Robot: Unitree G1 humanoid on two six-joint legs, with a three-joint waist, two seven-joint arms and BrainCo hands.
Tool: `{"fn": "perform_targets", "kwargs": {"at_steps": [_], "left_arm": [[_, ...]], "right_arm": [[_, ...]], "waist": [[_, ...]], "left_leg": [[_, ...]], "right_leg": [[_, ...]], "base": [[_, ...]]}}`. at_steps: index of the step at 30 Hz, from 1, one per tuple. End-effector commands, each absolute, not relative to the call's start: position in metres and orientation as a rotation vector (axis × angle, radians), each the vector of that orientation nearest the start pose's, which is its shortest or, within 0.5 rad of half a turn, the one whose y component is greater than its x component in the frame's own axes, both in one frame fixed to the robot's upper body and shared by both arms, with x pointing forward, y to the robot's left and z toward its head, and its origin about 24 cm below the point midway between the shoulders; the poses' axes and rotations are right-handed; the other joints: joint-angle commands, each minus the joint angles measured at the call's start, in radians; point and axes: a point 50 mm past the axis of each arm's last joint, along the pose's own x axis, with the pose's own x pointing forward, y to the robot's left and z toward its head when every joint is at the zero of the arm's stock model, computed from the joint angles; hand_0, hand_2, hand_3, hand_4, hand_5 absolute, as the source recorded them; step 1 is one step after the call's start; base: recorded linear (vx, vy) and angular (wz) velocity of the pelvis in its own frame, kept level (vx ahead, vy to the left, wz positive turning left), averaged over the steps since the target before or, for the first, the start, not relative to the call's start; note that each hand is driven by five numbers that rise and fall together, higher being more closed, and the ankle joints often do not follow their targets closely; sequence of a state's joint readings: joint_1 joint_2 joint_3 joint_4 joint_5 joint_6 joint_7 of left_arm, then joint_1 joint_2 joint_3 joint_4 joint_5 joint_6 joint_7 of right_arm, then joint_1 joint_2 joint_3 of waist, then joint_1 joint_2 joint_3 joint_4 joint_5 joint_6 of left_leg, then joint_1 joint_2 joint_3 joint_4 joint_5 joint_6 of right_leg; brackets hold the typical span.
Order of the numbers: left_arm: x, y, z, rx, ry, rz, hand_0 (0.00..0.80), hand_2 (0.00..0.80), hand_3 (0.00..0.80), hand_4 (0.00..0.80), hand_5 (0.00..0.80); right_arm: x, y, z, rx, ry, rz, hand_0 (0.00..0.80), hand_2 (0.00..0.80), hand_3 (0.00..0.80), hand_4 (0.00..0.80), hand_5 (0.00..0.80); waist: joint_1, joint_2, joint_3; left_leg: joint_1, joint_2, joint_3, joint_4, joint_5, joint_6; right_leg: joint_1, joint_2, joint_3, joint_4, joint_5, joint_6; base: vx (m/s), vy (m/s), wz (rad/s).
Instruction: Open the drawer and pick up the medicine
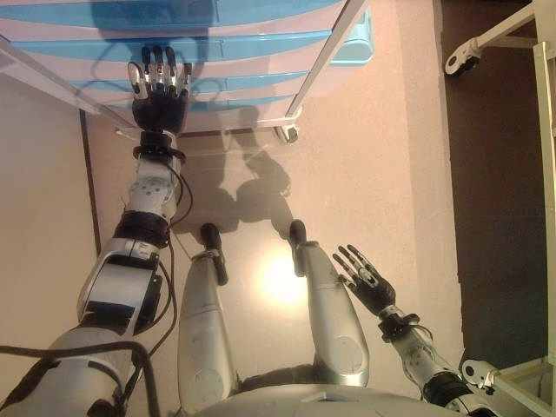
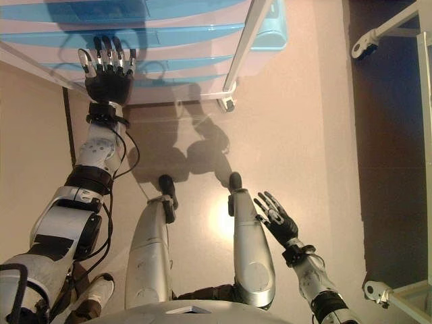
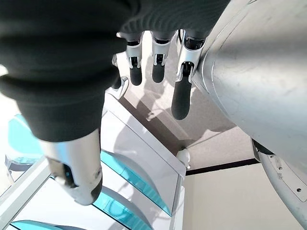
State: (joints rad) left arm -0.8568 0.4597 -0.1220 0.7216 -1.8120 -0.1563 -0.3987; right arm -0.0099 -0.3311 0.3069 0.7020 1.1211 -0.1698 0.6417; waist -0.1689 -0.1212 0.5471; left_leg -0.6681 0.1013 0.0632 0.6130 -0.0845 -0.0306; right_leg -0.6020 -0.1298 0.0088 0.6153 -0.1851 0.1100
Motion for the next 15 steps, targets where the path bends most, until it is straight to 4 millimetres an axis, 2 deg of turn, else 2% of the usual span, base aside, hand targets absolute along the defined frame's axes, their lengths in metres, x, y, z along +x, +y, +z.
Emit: {"fn": "perform_targets", "kwargs": {"at_steps": [1,4,7,15], "left_arm": [[0.391,0.216,0.233,-1.195,-0.58,-0.438,0.0,0.0,0.0,0.0,0.0],[0.391,0.216,0.231,-1.201,-0.576,-0.443,0.0,0.0,0.0,0.0,0.0],[0.391,0.215,0.213,-1.218,-0.529,-0.441,0.0,0.0,0.0,0.0,0.0],[0.389,0.216,0.182,-1.251,-0.462,-0.405,0.0,0.0,0.0,0.0,0.0]], "right_arm": [[0.168,-0.164,-0.094,0.785,0.499,0.399,0.0,0.0,0.0,0.0,0.0],[0.168,-0.164,-0.094,0.786,0.498,0.398,0.0,0.0,0.0,0.0,0.0],[0.168,-0.163,-0.094,0.789,0.498,0.402,0.0,0.0,0.0,0.0,0.0],[0.167,-0.158,-0.095,0.797,0.503,0.408,0.0,0.0,0.0,0.0,0.0]], "waist": [[-0.001,0.023,-0.027],[0.0,0.023,-0.027],[0.003,0.023,-0.027],[0.008,0.019,-0.027]], "left_leg": [[0.055,-0.068,0.091,-0.044,-0.098,0.091],[0.056,-0.067,0.092,-0.045,-0.098,0.091],[0.061,-0.071,0.09,-0.056,-0.098,0.092],[0.068,-0.073,0.087,-0.068,-0.095,0.095]], "right_leg": [[-0.035,0.025,-0.036,-0.092,0.154,-0.032],[-0.035,0.025,-0.036,-0.092,0.154,-0.031],[-0.036,0.027,-0.04,-0.094,0.156,-0.029],[-0.036,0.032,-0.045,-0.092,0.161,-0.025]], "base": [[0.0,0.0,0.0],[0.0,0.0,0.0],[0.0,0.0,0.0],[0.0,0.0,0.0]]}}
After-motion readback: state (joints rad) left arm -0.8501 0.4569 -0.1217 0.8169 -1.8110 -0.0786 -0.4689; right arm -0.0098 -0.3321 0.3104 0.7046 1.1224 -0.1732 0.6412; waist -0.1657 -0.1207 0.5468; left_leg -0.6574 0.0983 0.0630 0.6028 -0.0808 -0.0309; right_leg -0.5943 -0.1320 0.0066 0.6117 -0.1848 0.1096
